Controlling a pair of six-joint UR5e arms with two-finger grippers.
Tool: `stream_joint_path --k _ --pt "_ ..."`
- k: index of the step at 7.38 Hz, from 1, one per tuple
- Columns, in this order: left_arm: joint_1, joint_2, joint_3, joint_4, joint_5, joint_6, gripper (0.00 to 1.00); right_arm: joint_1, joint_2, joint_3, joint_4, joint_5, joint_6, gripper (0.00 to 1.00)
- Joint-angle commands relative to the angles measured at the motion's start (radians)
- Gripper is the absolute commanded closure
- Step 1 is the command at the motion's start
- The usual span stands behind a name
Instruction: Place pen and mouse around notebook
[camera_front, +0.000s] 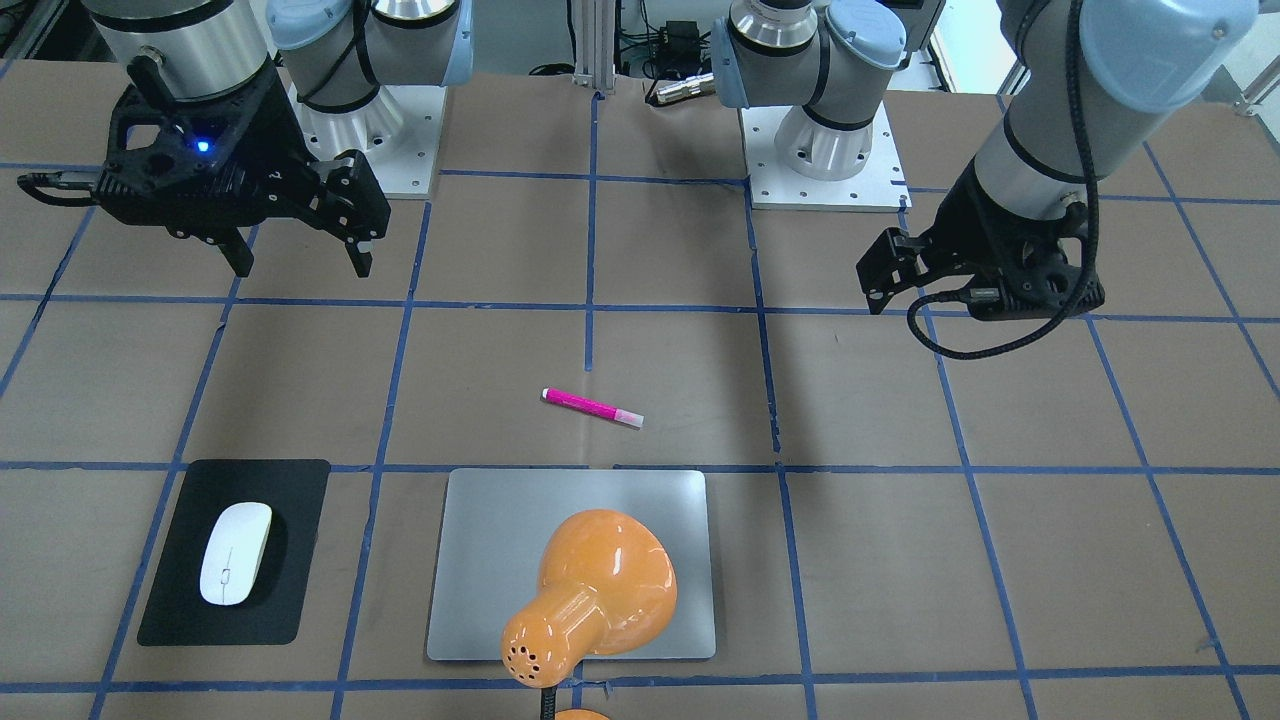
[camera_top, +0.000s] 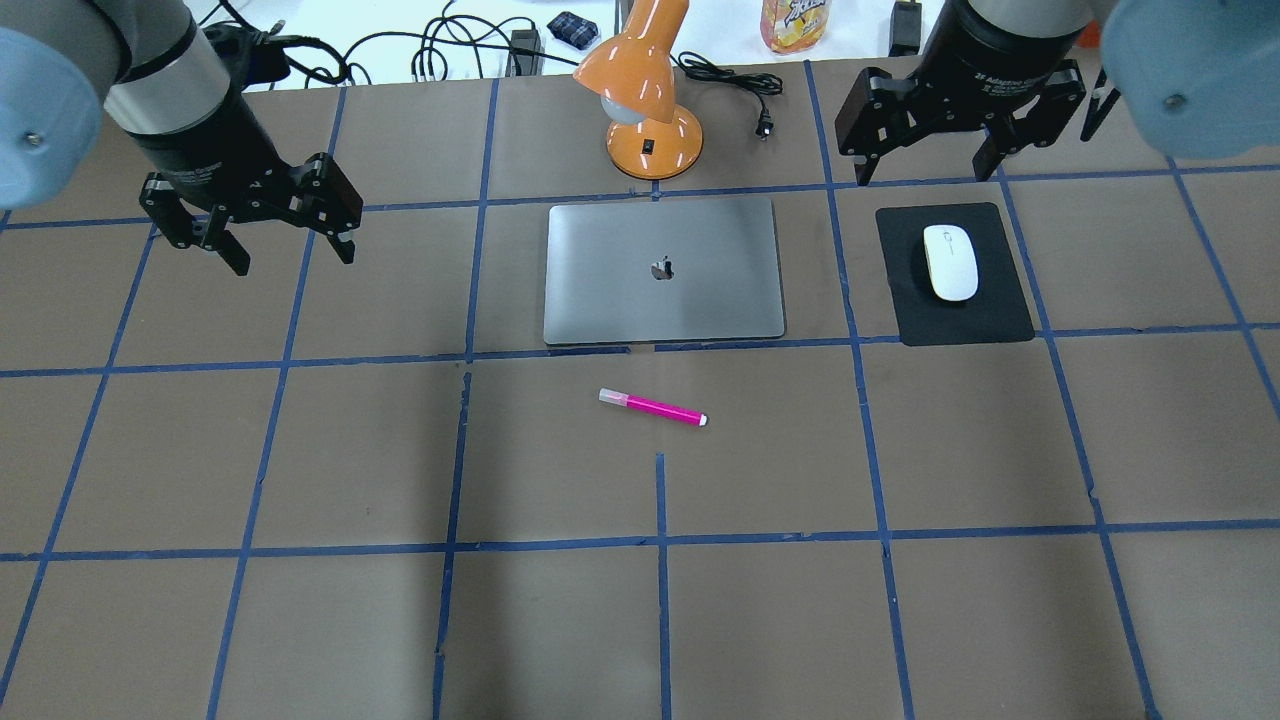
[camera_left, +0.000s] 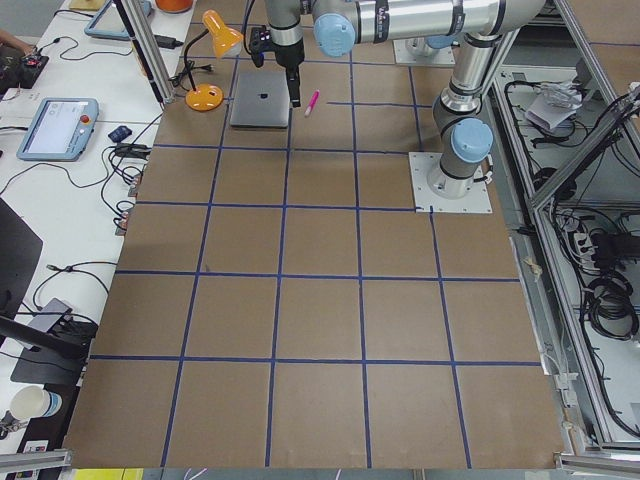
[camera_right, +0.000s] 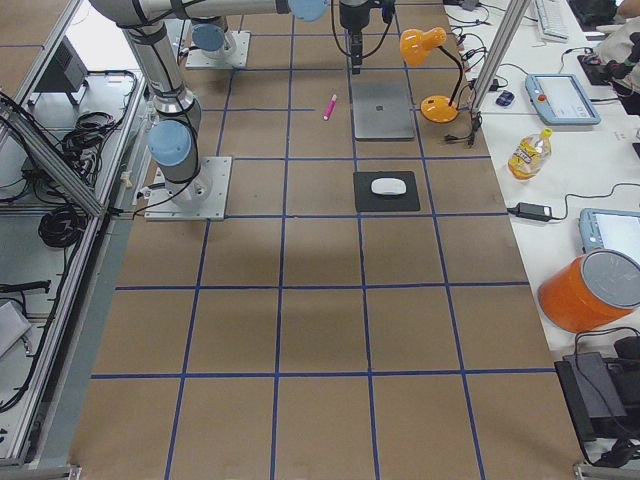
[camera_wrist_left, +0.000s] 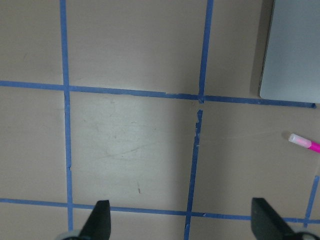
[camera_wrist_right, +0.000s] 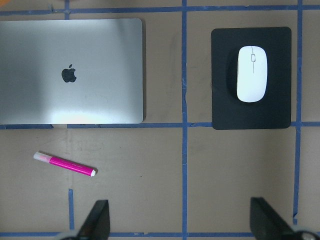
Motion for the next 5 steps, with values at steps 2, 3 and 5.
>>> stream_joint_path --k 2,3,5 --pt "0.007 0.077 -0.016 -0.084 -0.006 0.011 0.0 0.0 0.0 0.001 0.0 0.002 0.0 0.0" --pt "-0.005 0.076 -0.028 -0.084 -0.003 0.009 0.0 0.0 0.0 0.001 0.0 0.0 0.0 0.0" --pt "-0.08 0.079 -0.044 -0.07 0.0 -0.006 0.0 0.0 0.0 0.001 0.0 0.002 0.0 0.0"
